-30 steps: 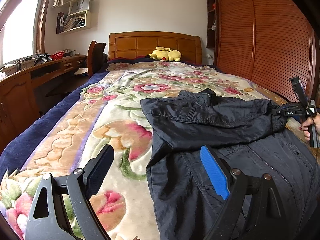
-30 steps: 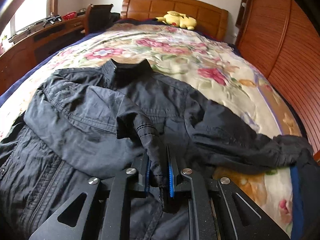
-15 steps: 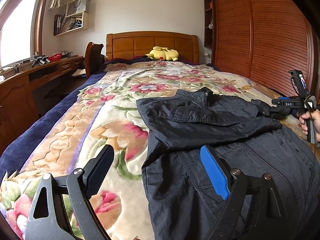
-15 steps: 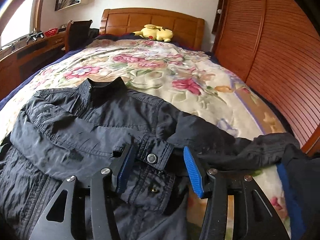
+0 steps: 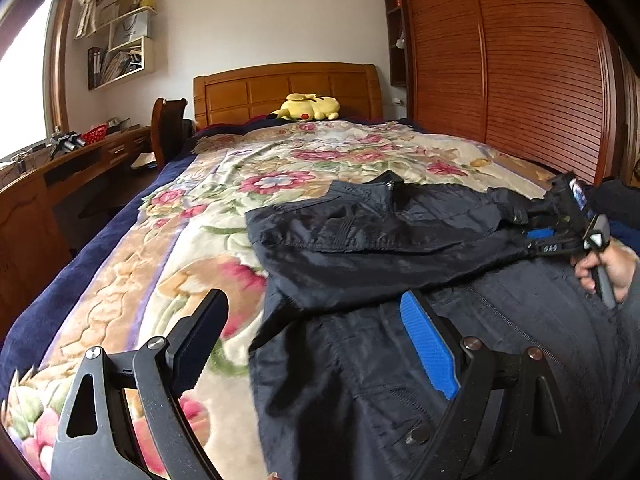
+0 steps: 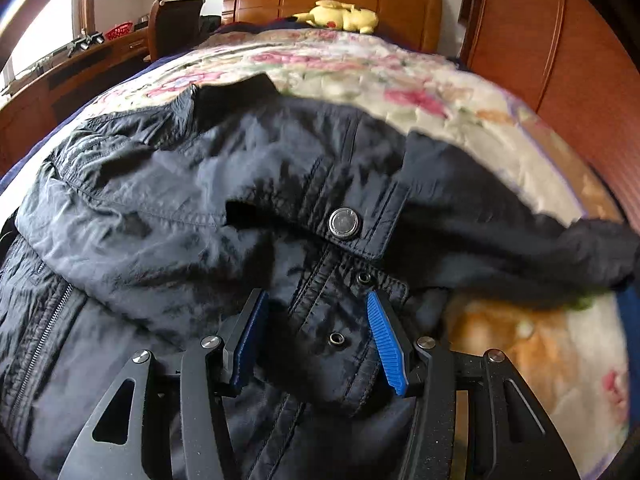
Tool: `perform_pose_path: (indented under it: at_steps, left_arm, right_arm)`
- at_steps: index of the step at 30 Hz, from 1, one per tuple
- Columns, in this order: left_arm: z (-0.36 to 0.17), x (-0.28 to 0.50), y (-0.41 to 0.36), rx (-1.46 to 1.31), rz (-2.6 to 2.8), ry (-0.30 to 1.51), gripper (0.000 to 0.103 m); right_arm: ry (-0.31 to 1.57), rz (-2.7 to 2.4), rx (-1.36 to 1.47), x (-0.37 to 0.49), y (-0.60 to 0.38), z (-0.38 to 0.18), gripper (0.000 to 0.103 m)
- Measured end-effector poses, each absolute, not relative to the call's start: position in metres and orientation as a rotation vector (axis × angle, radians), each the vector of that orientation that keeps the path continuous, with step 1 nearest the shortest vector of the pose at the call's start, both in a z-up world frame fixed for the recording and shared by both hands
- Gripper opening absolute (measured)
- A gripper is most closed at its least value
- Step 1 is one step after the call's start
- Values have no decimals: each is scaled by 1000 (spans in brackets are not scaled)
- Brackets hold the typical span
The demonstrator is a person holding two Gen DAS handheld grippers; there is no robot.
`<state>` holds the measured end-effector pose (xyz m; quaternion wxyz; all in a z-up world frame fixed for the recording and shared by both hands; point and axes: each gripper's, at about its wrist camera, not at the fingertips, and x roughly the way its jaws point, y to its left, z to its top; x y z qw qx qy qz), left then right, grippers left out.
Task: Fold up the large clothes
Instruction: 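Move the right tool over to the other jacket sleeve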
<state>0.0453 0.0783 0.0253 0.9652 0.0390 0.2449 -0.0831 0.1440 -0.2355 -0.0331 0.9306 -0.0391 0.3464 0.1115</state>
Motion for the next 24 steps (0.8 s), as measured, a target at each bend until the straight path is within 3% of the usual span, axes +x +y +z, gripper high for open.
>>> perform_pose_path:
  at_steps: [16, 24]
  left_arm:
    - [56, 82, 13, 89, -319, 512, 89]
    - [44, 114, -21, 114, -370, 548, 89]
  right_arm:
    - [679, 251, -28, 139, -246, -42, 55]
    - [688, 256, -32, 141, -244, -42, 57]
